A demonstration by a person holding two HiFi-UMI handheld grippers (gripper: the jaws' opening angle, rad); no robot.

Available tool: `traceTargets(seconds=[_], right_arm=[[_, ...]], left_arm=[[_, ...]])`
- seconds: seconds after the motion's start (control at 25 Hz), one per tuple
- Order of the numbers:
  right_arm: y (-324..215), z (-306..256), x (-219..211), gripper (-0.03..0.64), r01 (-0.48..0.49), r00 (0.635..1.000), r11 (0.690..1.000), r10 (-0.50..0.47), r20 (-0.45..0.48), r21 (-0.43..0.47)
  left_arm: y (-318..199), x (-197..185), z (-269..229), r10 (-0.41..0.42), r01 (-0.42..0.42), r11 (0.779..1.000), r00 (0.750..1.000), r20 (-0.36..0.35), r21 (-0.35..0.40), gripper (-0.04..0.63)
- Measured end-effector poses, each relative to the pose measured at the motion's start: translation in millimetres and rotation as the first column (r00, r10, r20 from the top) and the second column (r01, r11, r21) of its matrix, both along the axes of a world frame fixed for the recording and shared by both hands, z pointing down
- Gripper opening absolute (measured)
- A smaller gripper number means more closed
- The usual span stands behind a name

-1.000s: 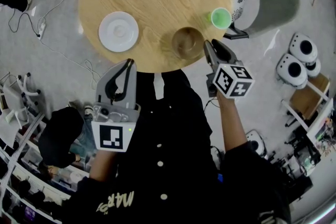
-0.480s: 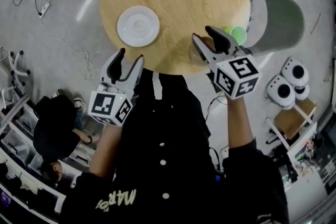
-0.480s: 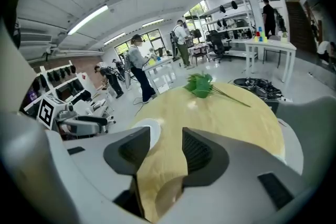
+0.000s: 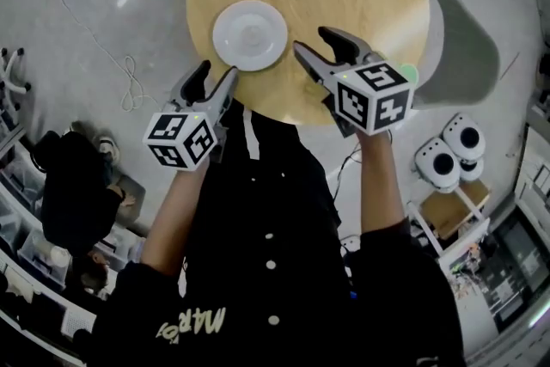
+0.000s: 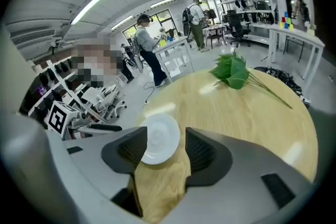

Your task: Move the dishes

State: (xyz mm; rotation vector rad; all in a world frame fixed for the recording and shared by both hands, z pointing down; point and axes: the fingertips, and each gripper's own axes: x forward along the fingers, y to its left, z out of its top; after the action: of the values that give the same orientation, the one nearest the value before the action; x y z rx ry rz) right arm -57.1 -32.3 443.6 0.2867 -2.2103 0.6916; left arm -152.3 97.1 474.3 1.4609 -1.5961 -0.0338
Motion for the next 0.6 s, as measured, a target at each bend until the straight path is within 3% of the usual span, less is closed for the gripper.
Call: traceTargets(seconds=[0.2, 0.36, 0.6], right_arm=[[5.4, 32.2, -21.7, 0.229, 0.023, 0.997, 0.999, -0.026, -0.072, -0.046], [8.2, 50.0, -34.9, 0.229, -0.012, 0.995, 0.995, 0.002, -0.101, -0.104], [3.7, 72.9, -52.8, 0.225, 0.015, 0.989, 0.994, -0.031, -0.144, -0.111]], left_arm=[[-4.0, -7.9, 26.1, -0.022, 0.020, 1.000, 0.997, -0.079, -0.022, 0.235], [-4.1, -9.5, 38.4, -0.026, 0.022, 0.999, 0.990, -0.135, -0.036, 0.235], [-7.7, -9.1, 47.0, -0.042, 0.033, 0.998, 0.977, -0.207, -0.047, 0.235]])
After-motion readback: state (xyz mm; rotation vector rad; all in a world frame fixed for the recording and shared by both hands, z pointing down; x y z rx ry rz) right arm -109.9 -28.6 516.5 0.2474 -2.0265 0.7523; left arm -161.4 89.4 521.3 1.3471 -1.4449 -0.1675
